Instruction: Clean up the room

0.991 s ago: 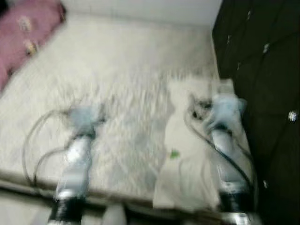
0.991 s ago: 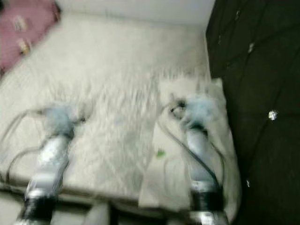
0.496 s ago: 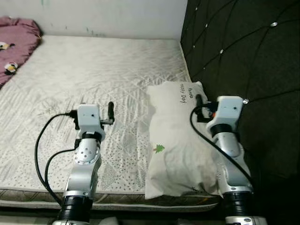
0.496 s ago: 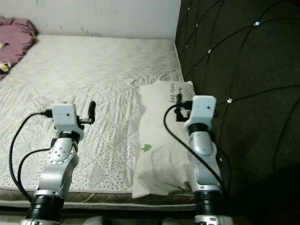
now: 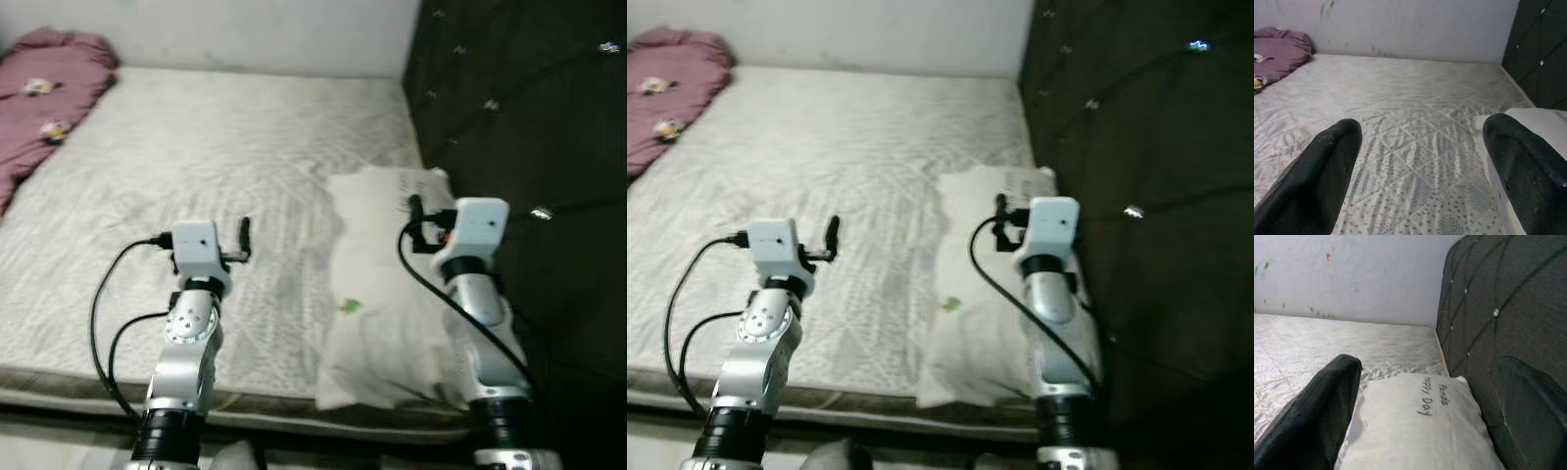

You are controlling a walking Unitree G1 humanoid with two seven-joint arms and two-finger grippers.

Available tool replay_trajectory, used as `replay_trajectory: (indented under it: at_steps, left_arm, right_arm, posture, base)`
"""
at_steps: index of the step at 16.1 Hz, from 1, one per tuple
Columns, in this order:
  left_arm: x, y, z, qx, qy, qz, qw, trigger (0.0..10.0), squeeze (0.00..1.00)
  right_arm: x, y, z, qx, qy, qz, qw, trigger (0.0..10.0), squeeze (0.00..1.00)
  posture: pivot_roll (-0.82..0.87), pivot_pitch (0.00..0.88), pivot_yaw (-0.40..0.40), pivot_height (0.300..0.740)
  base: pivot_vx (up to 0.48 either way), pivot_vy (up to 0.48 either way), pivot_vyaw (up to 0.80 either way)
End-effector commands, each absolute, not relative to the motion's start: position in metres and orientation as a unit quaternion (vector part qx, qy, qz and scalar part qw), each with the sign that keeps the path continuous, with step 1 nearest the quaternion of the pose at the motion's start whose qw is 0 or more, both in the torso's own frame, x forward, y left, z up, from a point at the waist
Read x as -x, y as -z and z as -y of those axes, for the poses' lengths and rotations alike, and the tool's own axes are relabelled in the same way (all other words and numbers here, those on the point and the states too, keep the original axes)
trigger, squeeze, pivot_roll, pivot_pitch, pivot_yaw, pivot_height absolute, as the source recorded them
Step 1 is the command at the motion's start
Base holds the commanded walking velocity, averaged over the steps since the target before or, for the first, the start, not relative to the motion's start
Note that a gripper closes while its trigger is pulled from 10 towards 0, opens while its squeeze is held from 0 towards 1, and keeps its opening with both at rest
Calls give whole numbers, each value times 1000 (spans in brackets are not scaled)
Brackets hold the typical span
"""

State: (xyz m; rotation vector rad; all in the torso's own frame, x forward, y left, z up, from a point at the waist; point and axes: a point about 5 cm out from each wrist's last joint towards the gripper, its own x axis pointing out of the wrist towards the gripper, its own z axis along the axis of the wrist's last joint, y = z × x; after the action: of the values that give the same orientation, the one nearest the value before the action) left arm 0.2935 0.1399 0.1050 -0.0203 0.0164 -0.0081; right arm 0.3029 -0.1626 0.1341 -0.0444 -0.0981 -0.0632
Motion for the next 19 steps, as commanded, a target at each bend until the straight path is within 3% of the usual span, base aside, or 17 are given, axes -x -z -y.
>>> replay_trajectory:
  at_steps: [1, 9, 13, 19]
  left_arm:
    - [-293, -108, -147, 1, 1, -3, 1000, 10000, 0]
    - [-294, -112, -144, 12, 27, 5, 1000, 10000, 0]
    - [-295, -112, -143, 22, 28, 3, 999, 10000, 0]
    - [-293, -113, -143, 29, 34, 3, 999, 10000, 0]
  right_arm:
    - [-305, -133, 156, 14, 23, 46, 999, 10000, 0]
    - [-307, -133, 154, 4, 16, 44, 999, 10000, 0]
    - [-309, -132, 157, 4, 17, 45, 999, 10000, 0]
    - [-309, -130, 154, 10, 5, 45, 999, 10000, 0]
  posture:
    - [-29, 0, 1, 740]
    - [-29, 0, 2, 740]
    - [-28, 0, 0, 740]
    - [-16, 0, 0, 740]
  base:
    - [0, 480, 0]
    - [0, 476, 0]
    - [0, 469, -747]
    - [0, 466, 0]
